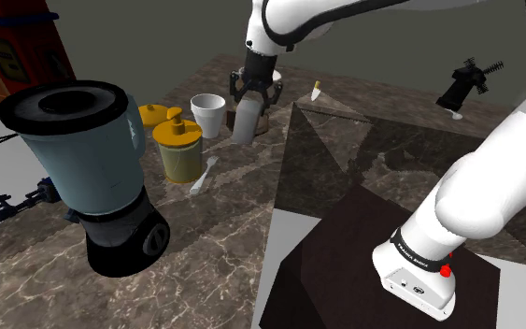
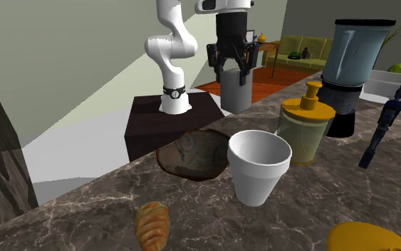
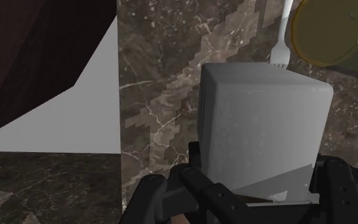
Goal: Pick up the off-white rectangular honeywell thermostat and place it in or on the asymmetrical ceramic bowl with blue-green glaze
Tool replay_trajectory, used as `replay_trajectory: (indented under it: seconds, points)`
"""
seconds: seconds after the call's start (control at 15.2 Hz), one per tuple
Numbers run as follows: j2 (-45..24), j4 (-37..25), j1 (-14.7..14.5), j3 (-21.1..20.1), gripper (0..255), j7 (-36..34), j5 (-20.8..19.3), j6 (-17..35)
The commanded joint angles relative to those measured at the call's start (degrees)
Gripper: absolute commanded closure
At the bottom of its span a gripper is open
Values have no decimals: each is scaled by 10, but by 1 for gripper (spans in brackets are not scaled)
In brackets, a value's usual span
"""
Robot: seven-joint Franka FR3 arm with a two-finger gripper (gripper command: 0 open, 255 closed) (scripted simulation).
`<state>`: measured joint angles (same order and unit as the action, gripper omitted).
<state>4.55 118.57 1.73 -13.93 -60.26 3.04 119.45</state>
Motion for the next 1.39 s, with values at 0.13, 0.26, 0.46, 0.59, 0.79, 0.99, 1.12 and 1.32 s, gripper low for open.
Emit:
replay_trajectory:
  seconds: [0.13,0.26,0.46,0.59,0.79,0.99,1.12,1.32]
  points:
    - [9,-23,0,1,255,0,1,-31]
    - [11,-36,0,1,255,0,2,-47]
    - [-11,-74,11,12,255,19,-3,-64]
    - [-36,-109,20,23,255,37,-7,-76]
    - [-77,-169,35,37,255,63,-13,-97]
    - [-122,-238,48,49,255,88,-17,-121]
    - [-155,-289,56,57,255,104,-20,-140]
    - [-199,-359,66,64,255,122,-23,-167]
